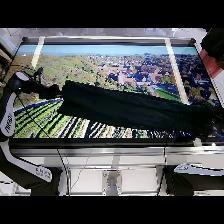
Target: Fold the clothes and pants, and hang the long-sleeved shirts on hangers.
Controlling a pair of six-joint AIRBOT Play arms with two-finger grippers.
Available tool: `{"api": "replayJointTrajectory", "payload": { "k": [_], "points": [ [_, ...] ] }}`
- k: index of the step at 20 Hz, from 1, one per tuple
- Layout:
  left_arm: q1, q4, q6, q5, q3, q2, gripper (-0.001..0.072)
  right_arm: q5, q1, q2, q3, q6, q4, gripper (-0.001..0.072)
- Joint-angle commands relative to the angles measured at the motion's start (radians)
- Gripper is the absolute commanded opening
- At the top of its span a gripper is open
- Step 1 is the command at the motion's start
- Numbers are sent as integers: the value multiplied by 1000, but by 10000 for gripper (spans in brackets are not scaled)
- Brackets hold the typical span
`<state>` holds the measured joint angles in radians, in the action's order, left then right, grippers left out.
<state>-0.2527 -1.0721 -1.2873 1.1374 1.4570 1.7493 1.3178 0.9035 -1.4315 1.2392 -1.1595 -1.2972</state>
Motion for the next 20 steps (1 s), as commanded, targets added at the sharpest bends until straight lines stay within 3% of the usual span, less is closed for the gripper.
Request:
{"api": "replayJointTrajectory", "payload": {
  "k": [1,3,8,9,10,11,15,20],
  "points": [
    [10,-72,-33,-101,0,3,400,42,0,0,-5,-2,16,443],
    [21,-72,-32,-143,0,16,439,45,0,0,-31,-2,34,443],
    [89,-71,-3,-170,0,84,434,19,0,0,-111,-2,42,443],
    [106,-72,19,-179,0,90,339,17,0,0,-114,-2,41,443],
    [118,-72,38,-193,0,90,127,14,0,4,-113,-1,41,443],
    [126,-72,51,-200,0,83,8,6,0,10,-113,-2,40,443],
    [103,-73,45,-117,2,-14,6,-9,0,40,-113,-1,-10,443],
    [-18,-82,-14,195,2,-213,7,-21,0,66,-113,-5,-70,443]
  ]
}}
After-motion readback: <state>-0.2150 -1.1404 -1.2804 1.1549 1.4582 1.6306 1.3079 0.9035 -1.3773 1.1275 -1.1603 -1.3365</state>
